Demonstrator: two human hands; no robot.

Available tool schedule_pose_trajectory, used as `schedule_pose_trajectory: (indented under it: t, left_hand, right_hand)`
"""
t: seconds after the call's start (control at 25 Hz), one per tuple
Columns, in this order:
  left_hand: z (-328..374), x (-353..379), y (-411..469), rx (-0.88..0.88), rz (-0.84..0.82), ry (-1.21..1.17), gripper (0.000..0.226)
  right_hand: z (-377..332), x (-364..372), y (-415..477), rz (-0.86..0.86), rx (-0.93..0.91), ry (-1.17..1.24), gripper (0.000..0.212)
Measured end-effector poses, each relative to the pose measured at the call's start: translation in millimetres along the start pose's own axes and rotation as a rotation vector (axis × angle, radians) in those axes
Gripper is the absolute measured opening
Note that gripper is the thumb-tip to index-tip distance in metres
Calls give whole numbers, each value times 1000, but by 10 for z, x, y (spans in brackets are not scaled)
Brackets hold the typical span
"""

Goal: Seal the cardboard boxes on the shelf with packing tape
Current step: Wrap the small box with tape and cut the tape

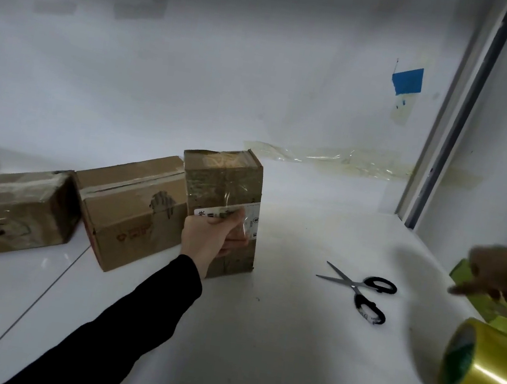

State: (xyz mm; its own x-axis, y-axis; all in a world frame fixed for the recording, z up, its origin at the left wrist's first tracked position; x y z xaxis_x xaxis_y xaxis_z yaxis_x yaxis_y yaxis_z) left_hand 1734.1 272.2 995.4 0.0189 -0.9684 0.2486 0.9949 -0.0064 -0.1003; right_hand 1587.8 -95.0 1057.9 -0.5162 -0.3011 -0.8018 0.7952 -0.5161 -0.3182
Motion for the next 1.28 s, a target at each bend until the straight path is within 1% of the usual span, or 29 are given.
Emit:
schedule_pose_trajectory:
  t: [0.04, 0.08, 0.16, 0.24, 0.28, 0.32, 0.36, 0.44, 0.56, 0.64, 0.84, 0.96, 1.16, 1.24, 1.28]
  left_hand:
    - [-2, -6, 0, 6, -1, 19, 20]
    - [0, -9, -3, 12, -2, 35, 21]
    - [-3, -16, -1, 18, -7, 44, 22]
    - [-13, -19, 2, 7, -24, 25, 21]
    - [-13, -17, -2, 4, -39, 1, 19]
    - [-10, -12, -16, 8, -53, -24, 18]
    - [-11, -6, -31, 18, -64, -31, 18]
    - [-37, -9, -42, 41, -85, -10, 21]
    - [-73, -6, -38, 81, -98, -39, 17]
    - [-101, 13, -32, 90, -83, -96, 5]
    - [-193, 0, 19, 29, -2, -177, 5]
    - [-190, -47, 80, -17, 33, -173, 16]
    - [-145, -26, 96, -11, 87, -158, 11]
    - [-136, -56, 143, -19, 112, -98, 23]
    - [-162, -94, 154, -30, 137, -14, 31]
  right_hand:
    - [-124, -282, 49, 67, -4, -15, 49]
    - [-296, -596, -18, 157, -84, 13, 47]
    - [-748, -1169, -102, 416, -287, 217, 40]
    - [-1259, -1628, -287, 720, -550, 510, 33]
    - [-1523, -1809, -405, 823, -694, 567, 35]
    - [-1763, -1921, -487, 869, -794, 557, 40]
    - [-1966, -1988, -495, 863, -863, 536, 46]
    - [-2205, -2056, -396, 793, -915, 537, 54]
    - [-2322, -2063, -148, 725, -913, 639, 55]
    - [-2345, -2052, -30, 720, -878, 711, 54]
    - [-2384, -2064, 90, 703, -858, 819, 54]
    - [-2401, -2082, 130, 703, -858, 827, 54]
    - [-2388, -2086, 121, 708, -867, 862, 54]
    - [-2368, -2093, 100, 709, -864, 875, 54]
    - [-2377, -2088, 101, 707, -861, 875, 55]
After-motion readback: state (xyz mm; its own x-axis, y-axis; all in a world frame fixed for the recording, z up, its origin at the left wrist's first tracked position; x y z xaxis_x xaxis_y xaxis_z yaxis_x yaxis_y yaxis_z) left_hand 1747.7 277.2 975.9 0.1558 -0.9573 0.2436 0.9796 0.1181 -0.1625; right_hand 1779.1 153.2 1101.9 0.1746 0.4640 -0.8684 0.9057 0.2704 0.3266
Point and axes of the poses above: each hand's wrist, its own y-axis towards the middle knuckle, its own x-axis out of the palm, z = x × y, the point moved 6 cm from there along y, towards the middle knuckle, and after that the axes turned 11 degrees about -y, right-handed, at the moved point
